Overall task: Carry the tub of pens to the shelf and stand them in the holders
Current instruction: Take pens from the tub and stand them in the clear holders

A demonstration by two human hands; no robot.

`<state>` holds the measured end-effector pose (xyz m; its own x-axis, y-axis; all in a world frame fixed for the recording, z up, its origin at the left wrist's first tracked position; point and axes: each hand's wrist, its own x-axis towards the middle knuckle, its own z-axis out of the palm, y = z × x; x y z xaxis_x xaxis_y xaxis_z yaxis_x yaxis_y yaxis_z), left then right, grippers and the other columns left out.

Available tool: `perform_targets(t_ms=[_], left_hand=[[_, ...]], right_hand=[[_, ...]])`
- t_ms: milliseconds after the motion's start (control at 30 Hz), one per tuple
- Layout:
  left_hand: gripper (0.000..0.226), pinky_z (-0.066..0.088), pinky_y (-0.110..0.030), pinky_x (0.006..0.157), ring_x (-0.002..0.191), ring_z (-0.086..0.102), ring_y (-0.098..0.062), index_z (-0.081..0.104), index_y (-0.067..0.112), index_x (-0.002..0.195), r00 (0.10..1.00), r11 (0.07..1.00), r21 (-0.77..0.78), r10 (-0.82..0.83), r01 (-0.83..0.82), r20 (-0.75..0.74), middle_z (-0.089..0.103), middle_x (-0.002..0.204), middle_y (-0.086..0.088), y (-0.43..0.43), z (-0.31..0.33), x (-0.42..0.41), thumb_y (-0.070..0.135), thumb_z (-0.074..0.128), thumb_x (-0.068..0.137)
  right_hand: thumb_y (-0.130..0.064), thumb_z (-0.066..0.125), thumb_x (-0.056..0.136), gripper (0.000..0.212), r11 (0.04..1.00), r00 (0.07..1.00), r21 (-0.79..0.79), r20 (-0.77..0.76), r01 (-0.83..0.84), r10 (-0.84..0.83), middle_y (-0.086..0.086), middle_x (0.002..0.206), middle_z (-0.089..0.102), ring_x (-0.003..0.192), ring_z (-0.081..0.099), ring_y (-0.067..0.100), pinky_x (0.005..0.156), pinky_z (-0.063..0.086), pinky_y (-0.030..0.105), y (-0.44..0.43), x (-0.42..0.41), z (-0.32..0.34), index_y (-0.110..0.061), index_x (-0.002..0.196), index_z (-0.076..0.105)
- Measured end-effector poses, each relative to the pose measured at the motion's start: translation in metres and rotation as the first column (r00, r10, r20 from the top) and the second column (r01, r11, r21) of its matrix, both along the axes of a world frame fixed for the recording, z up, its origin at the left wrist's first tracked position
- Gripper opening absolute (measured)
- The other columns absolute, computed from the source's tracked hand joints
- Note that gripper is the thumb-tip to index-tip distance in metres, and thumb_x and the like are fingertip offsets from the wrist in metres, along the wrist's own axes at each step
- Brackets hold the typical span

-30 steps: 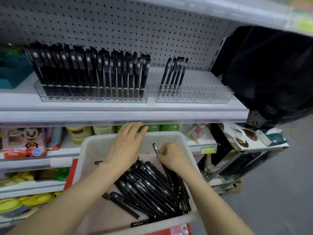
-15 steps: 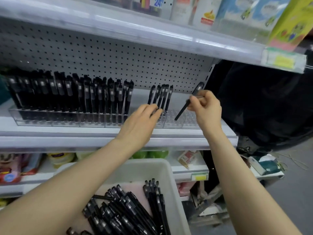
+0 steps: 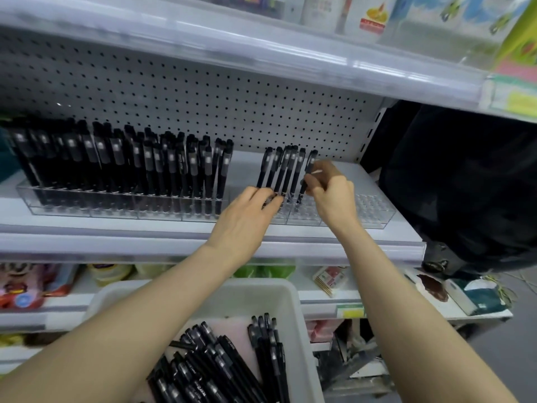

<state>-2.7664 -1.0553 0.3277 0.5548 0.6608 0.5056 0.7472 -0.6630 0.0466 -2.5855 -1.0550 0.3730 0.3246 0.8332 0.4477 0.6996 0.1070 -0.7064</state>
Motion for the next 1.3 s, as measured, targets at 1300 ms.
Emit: perform_targets(t_ms=[1300], left_hand=[[0.081, 0.040, -0.047, 0.105, 0.125, 0.045, -0.034, 0.049, 0.012, 0.142, 0.978, 0.969, -0.215, -0.079, 0.120, 0.192, 0.051, 0.136, -0.017, -0.064, -0.130, -0.113, -0.021, 0.066, 0.070]], right_hand=[[-0.032, 0.074, 0.083, 0.027, 0.622, 0.970, -0.774, 0.040, -0.122, 0.239, -0.004, 0.091, 0.066, 0.088, 0.062, 0.013, 0.076, 0.044, 0.022, -0.130, -0.115, -0.164, -0.018, 0.106, 0.070]])
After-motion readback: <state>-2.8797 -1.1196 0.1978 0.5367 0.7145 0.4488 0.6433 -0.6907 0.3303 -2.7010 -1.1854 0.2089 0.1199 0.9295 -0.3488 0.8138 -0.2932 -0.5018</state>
